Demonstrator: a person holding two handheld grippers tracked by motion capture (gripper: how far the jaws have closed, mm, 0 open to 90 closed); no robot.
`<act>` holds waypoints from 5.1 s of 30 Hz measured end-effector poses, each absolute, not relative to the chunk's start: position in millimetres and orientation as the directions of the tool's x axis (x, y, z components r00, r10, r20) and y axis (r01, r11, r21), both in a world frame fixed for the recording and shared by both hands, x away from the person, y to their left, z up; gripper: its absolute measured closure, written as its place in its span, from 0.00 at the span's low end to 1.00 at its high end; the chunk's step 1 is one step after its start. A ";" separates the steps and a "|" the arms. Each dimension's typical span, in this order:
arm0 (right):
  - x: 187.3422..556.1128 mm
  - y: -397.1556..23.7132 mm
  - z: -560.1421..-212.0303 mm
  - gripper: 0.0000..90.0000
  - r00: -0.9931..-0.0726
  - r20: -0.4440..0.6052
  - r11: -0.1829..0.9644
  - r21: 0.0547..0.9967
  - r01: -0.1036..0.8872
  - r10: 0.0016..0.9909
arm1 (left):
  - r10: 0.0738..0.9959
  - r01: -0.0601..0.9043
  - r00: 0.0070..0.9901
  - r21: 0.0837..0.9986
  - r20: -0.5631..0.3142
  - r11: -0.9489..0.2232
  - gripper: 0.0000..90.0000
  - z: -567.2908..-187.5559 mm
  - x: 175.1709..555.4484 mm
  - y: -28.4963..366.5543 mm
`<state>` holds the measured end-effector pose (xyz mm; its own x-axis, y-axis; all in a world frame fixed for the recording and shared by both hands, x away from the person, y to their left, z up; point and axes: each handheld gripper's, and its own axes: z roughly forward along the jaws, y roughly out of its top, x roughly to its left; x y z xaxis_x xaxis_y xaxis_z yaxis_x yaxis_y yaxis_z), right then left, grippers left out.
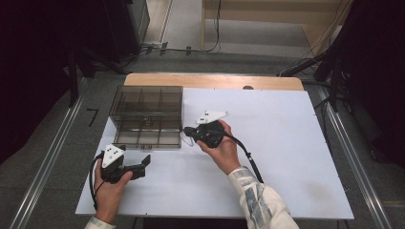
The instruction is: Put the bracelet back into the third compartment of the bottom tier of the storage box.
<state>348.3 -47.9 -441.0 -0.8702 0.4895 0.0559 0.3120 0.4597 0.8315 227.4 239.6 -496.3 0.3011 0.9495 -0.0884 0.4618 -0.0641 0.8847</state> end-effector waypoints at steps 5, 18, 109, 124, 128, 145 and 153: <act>350.0 -42.9 -440.2 0.95 -0.871 0.053 0.456 0.836 0.306 0.488 | 0.949 0.464 0.303 0.883 -0.088 -0.067 0.01 -496.0 227.2 239.1; 354.4 -25.1 -441.2 0.95 -0.874 0.052 0.455 0.838 0.301 0.483 | 0.948 0.466 0.308 0.882 -0.084 -0.073 0.01 -496.6 228.2 238.7; 366.8 -23.9 -476.3 0.31 -0.848 0.097 0.504 0.767 0.398 0.522 | 0.949 0.467 0.307 0.880 -0.070 -0.086 0.01 -498.4 228.5 237.8; 361.8 -52.5 -475.6 0.30 -0.826 0.096 0.489 0.766 0.417 0.555 | 0.949 0.468 0.306 0.880 -0.069 -0.086 0.01 -498.7 228.3 237.9; 358.7 -58.2 -475.1 0.30 -0.826 0.078 0.500 0.763 0.410 0.558 | 0.949 0.468 0.306 0.879 -0.069 -0.087 0.01 -498.7 228.4 237.9; 346.4 -88.9 -469.2 0.30 -0.809 0.025 0.501 0.773 0.388 0.588 | 0.949 0.471 0.307 0.878 -0.068 -0.089 0.01 -499.0 228.2 237.7; 346.9 -109.5 -467.5 0.30 -0.786 0.023 0.481 0.779 0.401 0.618 | 0.950 0.471 0.305 0.878 -0.067 -0.089 0.01 -499.0 228.2 237.5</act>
